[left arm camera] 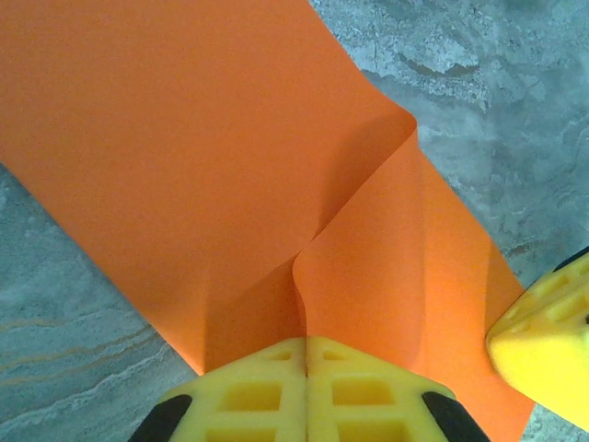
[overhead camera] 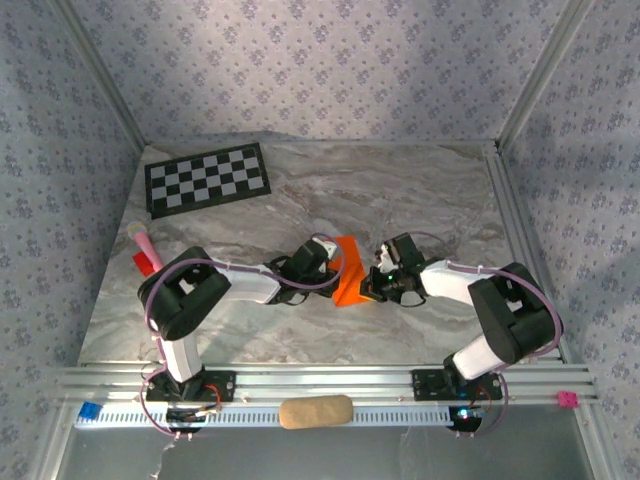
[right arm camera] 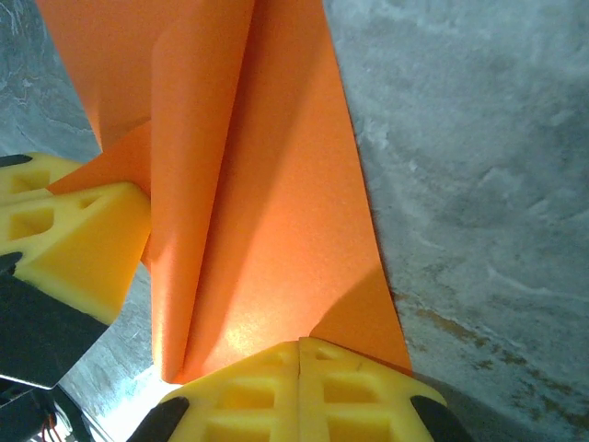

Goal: Fold a paper plane with a square sheet of paper (pick it up from the middle)
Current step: Third fold the triangle at the center of the table.

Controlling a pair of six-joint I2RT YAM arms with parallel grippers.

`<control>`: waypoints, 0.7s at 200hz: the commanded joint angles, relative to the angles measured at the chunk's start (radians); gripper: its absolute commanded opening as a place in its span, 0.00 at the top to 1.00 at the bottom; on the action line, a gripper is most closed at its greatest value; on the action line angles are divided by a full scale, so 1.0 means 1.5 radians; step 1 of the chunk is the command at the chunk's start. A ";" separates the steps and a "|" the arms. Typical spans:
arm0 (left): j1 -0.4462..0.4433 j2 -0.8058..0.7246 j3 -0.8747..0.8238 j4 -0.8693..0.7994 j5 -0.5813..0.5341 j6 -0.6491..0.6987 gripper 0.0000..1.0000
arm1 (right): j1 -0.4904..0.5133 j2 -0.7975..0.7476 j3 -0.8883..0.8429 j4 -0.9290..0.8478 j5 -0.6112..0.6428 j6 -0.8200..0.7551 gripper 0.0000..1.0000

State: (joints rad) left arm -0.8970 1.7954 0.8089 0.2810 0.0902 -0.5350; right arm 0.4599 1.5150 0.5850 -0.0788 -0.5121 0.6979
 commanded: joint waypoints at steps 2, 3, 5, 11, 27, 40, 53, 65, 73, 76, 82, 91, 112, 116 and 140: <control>0.009 -0.007 0.015 -0.009 0.020 0.014 0.91 | -0.004 0.017 0.000 -0.035 0.033 -0.010 0.96; 0.010 -0.007 0.014 -0.008 0.020 0.014 0.91 | -0.004 0.017 0.000 -0.035 0.033 -0.010 0.96; 0.011 -0.006 0.014 -0.008 0.020 0.014 0.91 | -0.004 0.017 0.000 -0.034 0.033 -0.011 0.96; 0.013 -0.007 0.012 -0.004 0.024 0.015 0.91 | -0.004 0.018 0.000 -0.034 0.032 -0.011 0.96; 0.019 -0.007 0.010 0.000 0.030 0.014 0.90 | -0.005 0.020 0.001 -0.035 0.030 -0.012 0.96; 0.019 -0.007 0.009 0.001 0.035 0.017 0.90 | -0.005 0.022 0.003 -0.035 0.030 -0.013 0.96; 0.020 -0.006 0.010 0.005 0.041 0.019 0.90 | -0.005 0.025 0.002 -0.034 0.029 -0.013 0.96; 0.020 -0.004 0.009 0.007 0.039 0.017 0.90 | -0.005 0.027 0.004 -0.032 0.028 -0.013 0.96; 0.020 -0.001 0.010 0.005 0.041 0.015 0.90 | -0.005 0.030 0.003 -0.032 0.027 -0.013 0.96; 0.021 -0.001 0.011 0.004 0.042 0.015 0.90 | -0.006 0.030 0.003 -0.031 0.027 -0.013 0.96; 0.020 0.002 0.011 0.004 0.045 0.015 0.90 | -0.005 0.031 0.004 -0.031 0.027 -0.012 0.96; 0.020 0.005 0.011 0.005 0.049 0.015 0.90 | -0.005 0.031 0.004 -0.031 0.027 -0.012 0.96; 0.021 0.011 0.012 0.006 0.052 0.015 0.90 | -0.005 0.031 0.004 -0.032 0.027 -0.012 0.96; 0.021 0.011 0.013 0.004 0.052 0.015 0.90 | -0.006 0.031 0.004 -0.033 0.028 -0.012 0.96; 0.022 0.013 0.006 0.008 0.049 0.014 0.90 | -0.005 0.027 0.004 -0.033 0.029 -0.012 0.96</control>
State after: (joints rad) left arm -0.8703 1.7966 0.8089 0.2848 0.1467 -0.5304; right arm 0.4561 1.5280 0.5938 -0.0772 -0.5201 0.6975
